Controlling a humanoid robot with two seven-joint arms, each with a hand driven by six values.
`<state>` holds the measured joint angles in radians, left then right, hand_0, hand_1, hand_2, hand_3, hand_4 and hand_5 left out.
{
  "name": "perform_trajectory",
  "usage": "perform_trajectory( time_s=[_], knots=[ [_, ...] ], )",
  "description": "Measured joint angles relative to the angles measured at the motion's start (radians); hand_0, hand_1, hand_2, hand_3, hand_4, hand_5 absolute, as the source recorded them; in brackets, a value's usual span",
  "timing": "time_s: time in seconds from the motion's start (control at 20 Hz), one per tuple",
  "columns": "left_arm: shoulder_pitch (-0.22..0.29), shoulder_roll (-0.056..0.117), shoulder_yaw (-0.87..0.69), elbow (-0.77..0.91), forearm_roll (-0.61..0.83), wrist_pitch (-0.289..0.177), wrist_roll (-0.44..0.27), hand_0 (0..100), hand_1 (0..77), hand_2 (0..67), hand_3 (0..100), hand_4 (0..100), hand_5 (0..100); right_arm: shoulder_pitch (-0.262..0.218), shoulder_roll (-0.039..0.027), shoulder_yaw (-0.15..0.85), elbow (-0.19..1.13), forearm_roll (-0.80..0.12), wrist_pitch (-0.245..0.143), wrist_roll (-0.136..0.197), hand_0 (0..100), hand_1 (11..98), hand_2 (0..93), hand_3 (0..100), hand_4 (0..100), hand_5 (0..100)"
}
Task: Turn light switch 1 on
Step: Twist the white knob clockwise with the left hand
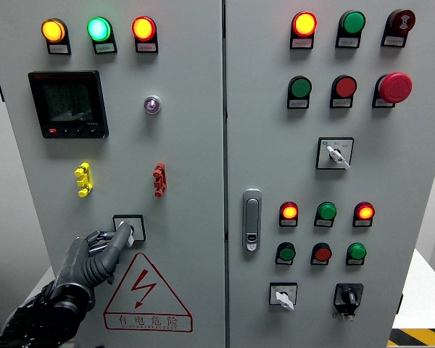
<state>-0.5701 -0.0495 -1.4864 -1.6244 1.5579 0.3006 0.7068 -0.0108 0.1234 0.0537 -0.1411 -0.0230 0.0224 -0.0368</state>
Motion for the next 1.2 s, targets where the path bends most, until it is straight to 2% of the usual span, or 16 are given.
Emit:
perform_trajectory(
  time_s=[0.45, 0.6, 0.9, 0.95, 1.0, 1.1, 1.2],
  knots=[
    [-0.001, -0.003, 0.002, 0.000, -0.006, 0.000, 0.000, 68, 46.1, 49.1, 97, 100, 100, 0.000, -0.0005, 0.000, 0.000, 0.000, 0.000, 0.000, 0, 19.9, 0.0, 20, 19, 10],
    [0.002, -0.002, 0.002, -0.001, -0.007, 0.001, 0.000, 76, 39.7, 49.0, 97, 100, 100, 0.000, -0.0005, 0.001, 0.000, 0.000, 0.000, 0.000, 0, 20.0, 0.0, 20, 19, 10],
    [0.007, -0.005, 0.005, -0.003, -0.008, 0.001, -0.001, 52, 40.7, 48.4, 96, 100, 100, 0.000, 0.0002, 0.001, 0.000, 0.000, 0.000, 0.000, 0, 20.0, 0.0, 20, 19, 10],
    [0.008, -0.005, 0.008, -0.003, -0.009, 0.000, -0.001, 37, 42.3, 48.2, 96, 100, 100, 0.000, 0.0002, 0.001, 0.000, 0.000, 0.000, 0.000, 0, 19.9, 0.0, 20, 19, 10],
    [0.009, -0.006, 0.010, -0.004, -0.009, 0.000, -0.002, 15, 44.1, 48.0, 96, 100, 100, 0.000, 0.0002, 0.001, 0.000, 0.000, 0.000, 0.000, 0, 19.9, 0.0, 20, 19, 10],
    [0.011, -0.006, 0.012, -0.006, -0.010, 0.000, -0.002, 0, 45.2, 47.7, 96, 100, 100, 0.000, 0.0000, 0.000, 0.000, 0.000, 0.000, 0.000, 0, 20.0, 0.0, 20, 19, 10],
    [0.012, -0.007, 0.013, -0.008, -0.010, 0.000, -0.002, 0, 46.2, 47.3, 96, 100, 100, 0.000, -0.0003, 0.000, 0.000, 0.000, 0.000, 0.000, 0, 19.9, 0.0, 20, 19, 10]
  ],
)
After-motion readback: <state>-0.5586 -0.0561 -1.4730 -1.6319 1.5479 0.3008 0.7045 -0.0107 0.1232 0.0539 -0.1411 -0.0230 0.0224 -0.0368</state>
